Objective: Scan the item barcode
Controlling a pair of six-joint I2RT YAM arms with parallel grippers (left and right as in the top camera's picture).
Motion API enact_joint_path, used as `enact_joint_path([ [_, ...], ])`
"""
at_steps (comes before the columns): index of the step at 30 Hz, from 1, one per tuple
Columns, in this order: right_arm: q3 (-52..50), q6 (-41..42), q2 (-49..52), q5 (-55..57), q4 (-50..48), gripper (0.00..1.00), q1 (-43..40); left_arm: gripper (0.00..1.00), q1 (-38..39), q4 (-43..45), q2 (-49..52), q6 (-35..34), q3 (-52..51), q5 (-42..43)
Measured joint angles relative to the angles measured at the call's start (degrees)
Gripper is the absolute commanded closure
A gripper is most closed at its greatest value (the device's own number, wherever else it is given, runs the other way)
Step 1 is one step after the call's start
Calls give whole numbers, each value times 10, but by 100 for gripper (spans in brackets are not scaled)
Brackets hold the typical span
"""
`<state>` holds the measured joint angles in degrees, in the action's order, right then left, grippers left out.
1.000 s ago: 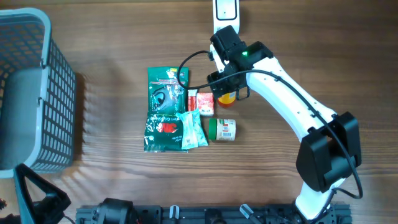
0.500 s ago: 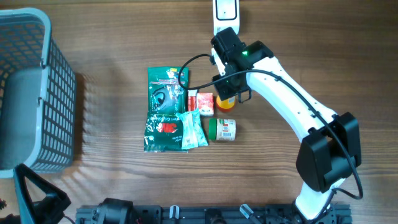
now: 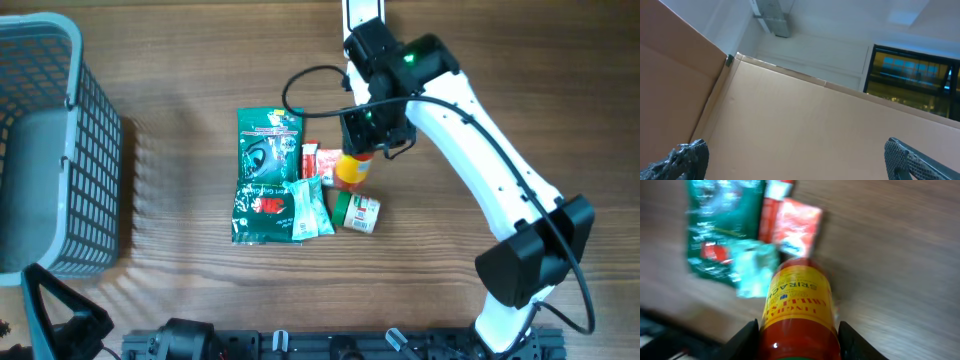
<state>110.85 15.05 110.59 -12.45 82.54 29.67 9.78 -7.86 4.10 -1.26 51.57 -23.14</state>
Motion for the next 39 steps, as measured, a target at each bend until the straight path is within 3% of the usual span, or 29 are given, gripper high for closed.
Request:
enact_joint_path([
  [5, 38, 21, -4, -85, 38, 84, 0, 0, 0, 0, -12, 0, 0, 0],
  [9, 38, 67, -11, -150, 53, 94, 0, 0, 0, 1, -30, 0, 0, 0],
  [19, 39, 325, -20, -211, 96, 90, 0, 0, 0, 2, -33, -4, 0, 0],
  [22, 39, 370, -20, -223, 96, 91, 0, 0, 0, 2, -33, -9, 0, 0],
  [33, 39, 406, -21, -235, 86, 95, 0, 0, 0, -5, -33, -56, 0, 0],
  [39, 39, 360, -21, -171, -43, 96, 0, 0, 0, -6, -33, -58, 0, 0],
])
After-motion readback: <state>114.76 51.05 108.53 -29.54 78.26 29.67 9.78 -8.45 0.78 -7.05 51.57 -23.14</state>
